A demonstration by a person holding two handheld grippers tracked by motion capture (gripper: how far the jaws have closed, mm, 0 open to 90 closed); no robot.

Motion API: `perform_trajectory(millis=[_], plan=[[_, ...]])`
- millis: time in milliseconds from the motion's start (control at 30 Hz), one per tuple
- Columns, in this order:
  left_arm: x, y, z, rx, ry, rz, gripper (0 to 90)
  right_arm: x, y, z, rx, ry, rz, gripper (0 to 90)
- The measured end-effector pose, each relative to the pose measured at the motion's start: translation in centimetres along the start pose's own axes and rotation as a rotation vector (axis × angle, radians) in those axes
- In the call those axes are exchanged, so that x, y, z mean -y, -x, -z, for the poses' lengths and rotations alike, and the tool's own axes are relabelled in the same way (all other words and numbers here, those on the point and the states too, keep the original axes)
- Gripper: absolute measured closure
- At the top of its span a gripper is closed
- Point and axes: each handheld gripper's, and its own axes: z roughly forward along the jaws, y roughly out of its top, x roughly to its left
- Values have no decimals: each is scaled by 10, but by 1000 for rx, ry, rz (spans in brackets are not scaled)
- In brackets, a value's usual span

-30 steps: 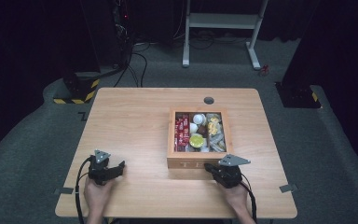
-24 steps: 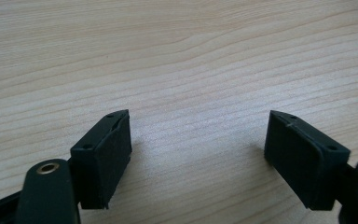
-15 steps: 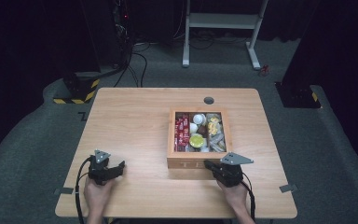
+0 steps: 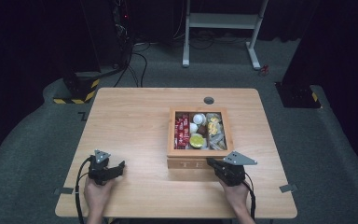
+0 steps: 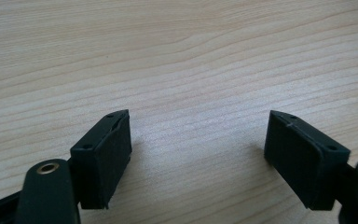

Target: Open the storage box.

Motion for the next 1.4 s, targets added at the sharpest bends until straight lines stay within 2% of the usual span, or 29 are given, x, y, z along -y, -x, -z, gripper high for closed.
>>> perform_trajectory(millis=[233,567,633,933,1400], plan=[[0,0,0,-1,1,0,231,-4,5,3,5,13,-2,900],[0,0,0,-1,2,0,231,-10,13,7,15,4,-8,900],[0,0,0,0,2,0,231,-14,13,9,18,1,10,900],[0,1,0,4,3,-8,233,-22,16,12,26,-7,31,900],[0,3,0,12,3,-19,239,-43,21,22,49,17,61,900]])
